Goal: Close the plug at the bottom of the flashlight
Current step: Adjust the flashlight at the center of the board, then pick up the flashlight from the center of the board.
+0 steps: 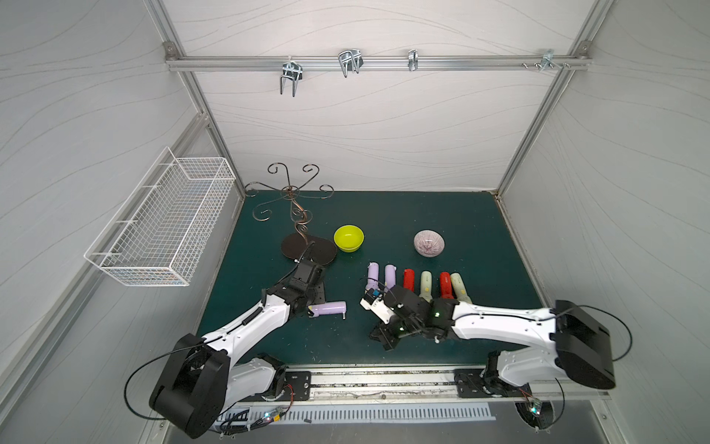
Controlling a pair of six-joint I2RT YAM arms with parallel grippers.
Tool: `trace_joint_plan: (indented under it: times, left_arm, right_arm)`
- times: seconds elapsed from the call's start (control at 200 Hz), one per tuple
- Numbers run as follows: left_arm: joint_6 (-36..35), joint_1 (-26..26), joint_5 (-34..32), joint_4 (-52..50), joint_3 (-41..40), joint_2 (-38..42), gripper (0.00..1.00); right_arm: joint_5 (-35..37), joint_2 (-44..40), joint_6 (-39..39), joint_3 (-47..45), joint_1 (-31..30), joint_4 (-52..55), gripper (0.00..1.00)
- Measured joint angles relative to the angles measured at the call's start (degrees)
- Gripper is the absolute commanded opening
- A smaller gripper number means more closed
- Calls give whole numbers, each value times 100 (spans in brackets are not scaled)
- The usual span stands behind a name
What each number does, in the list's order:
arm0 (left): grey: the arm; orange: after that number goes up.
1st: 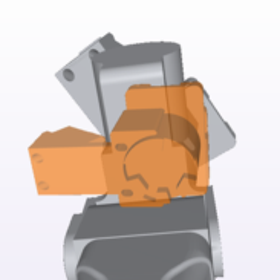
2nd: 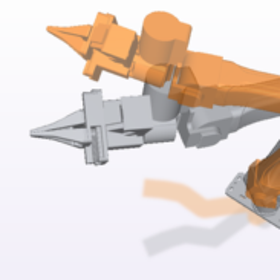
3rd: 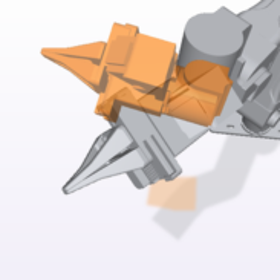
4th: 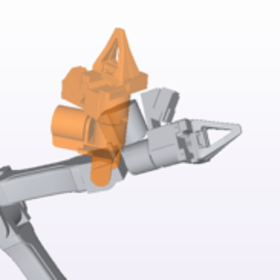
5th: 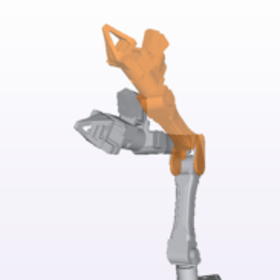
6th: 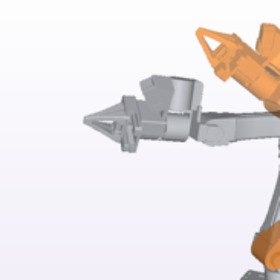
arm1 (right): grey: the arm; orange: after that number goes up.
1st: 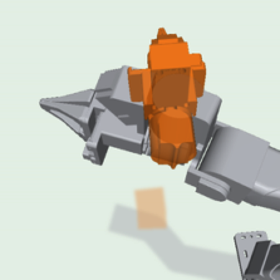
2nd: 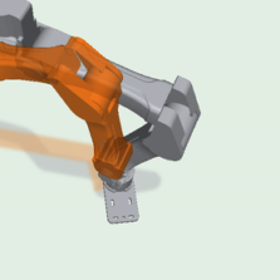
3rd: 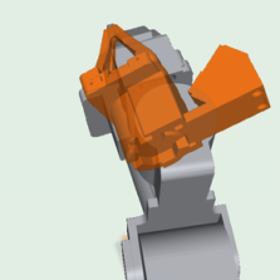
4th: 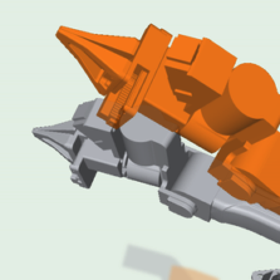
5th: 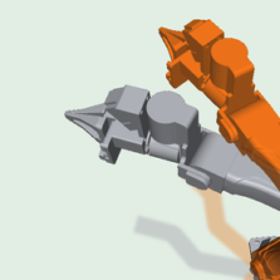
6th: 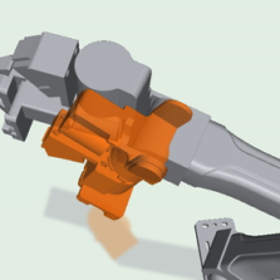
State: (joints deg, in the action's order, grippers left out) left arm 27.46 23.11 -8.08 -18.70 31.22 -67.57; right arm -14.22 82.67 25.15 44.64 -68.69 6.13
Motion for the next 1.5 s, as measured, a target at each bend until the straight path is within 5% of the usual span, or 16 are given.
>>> trace_joint_plan:
  times: [0.285,0.58,0.77,1.061,1.231,1.501]
  left_arm:
    - [448,-439,979,758,-433,-365,55]
    - [758,-507,1545,1458,-693,-343,53]
    - [931,-483,1956,1137,-1141,494,53]
    - [1021,-457,2114,105,-1368,1947,57]
    - [970,-457,2076,-83,-1235,2046,64]
    - [564,-435,2315,42,-367,846,61]
  right_arm:
    - [-636,2216,260,1311,-4,-719,0]
    - [-789,2870,402,1690,352,-828,0]
    - [-730,3053,302,1952,887,-697,0]
    - [-695,3005,-20,2341,1005,-404,0]
    - [-684,2422,-216,2135,1005,-98,0]
    - [-485,70,-634,1624,1023,348,42]
